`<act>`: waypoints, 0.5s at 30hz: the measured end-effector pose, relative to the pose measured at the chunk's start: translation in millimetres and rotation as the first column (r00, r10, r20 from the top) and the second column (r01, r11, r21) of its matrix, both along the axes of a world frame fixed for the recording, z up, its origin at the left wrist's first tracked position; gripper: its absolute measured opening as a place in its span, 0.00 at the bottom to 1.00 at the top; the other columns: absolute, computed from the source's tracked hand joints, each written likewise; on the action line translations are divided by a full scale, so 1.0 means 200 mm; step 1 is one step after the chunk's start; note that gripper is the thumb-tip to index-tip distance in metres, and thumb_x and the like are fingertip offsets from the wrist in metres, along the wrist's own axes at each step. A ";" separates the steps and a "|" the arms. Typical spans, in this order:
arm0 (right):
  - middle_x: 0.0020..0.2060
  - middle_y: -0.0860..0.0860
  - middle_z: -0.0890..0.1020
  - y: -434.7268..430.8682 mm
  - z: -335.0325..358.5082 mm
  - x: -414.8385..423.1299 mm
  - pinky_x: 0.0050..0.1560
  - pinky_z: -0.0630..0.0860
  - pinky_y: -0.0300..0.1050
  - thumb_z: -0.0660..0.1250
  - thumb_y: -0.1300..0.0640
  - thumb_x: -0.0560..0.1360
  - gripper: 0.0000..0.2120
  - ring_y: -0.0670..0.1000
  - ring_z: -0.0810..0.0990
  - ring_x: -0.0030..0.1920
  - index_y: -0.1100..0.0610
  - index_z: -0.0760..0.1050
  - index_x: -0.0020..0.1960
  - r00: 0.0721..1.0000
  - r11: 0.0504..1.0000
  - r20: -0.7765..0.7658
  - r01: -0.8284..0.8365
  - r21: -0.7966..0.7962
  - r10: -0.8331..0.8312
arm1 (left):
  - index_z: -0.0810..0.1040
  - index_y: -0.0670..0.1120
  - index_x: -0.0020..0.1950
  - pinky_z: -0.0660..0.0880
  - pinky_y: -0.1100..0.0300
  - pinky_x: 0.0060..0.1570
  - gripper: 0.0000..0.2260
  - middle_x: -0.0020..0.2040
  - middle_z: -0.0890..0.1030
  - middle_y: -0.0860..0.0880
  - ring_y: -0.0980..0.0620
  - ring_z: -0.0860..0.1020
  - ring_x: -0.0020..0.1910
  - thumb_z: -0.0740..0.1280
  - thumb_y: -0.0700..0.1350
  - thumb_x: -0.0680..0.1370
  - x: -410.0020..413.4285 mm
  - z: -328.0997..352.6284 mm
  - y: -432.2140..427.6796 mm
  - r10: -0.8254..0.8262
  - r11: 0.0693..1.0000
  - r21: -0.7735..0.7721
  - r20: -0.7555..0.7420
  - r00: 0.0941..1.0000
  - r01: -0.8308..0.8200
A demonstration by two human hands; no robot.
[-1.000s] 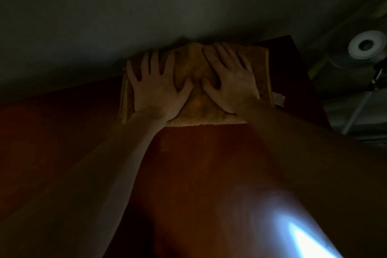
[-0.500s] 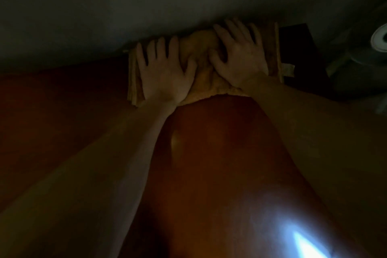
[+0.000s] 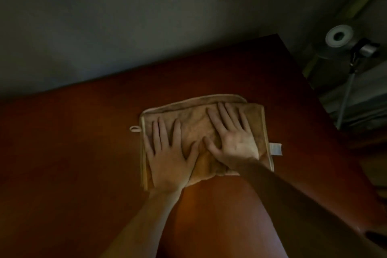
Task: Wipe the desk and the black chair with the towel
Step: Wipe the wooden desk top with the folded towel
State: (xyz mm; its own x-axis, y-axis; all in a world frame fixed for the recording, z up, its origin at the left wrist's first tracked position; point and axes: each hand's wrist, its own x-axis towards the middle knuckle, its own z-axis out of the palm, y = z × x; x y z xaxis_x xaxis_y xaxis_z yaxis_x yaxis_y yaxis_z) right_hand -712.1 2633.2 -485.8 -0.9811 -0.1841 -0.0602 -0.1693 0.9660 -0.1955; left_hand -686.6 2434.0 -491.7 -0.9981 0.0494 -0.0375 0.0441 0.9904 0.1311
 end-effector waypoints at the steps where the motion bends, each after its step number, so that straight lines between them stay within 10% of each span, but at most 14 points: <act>1: 0.84 0.53 0.50 -0.03 0.00 0.08 0.82 0.45 0.60 0.52 0.31 0.79 0.40 0.51 0.44 0.83 0.48 0.46 0.85 1.000 1.000 0.003 0.012 -0.001 -0.012 | 0.62 0.49 0.83 0.47 0.36 0.80 0.38 0.83 0.58 0.37 0.39 0.53 0.84 0.46 0.72 0.81 0.07 0.00 -0.02 -0.013 1.000 -0.006 0.007 1.000 0.013; 15: 0.84 0.52 0.52 -0.19 -0.01 0.58 0.79 0.51 0.67 0.54 0.34 0.79 0.37 0.57 0.47 0.83 0.44 0.48 0.84 0.992 0.991 0.014 0.123 0.051 -0.123 | 0.52 0.57 0.85 0.47 0.28 0.77 0.30 0.86 0.48 0.49 0.48 0.45 0.85 0.54 0.59 0.83 0.20 0.01 -0.17 -0.550 0.834 -0.018 0.050 0.833 0.552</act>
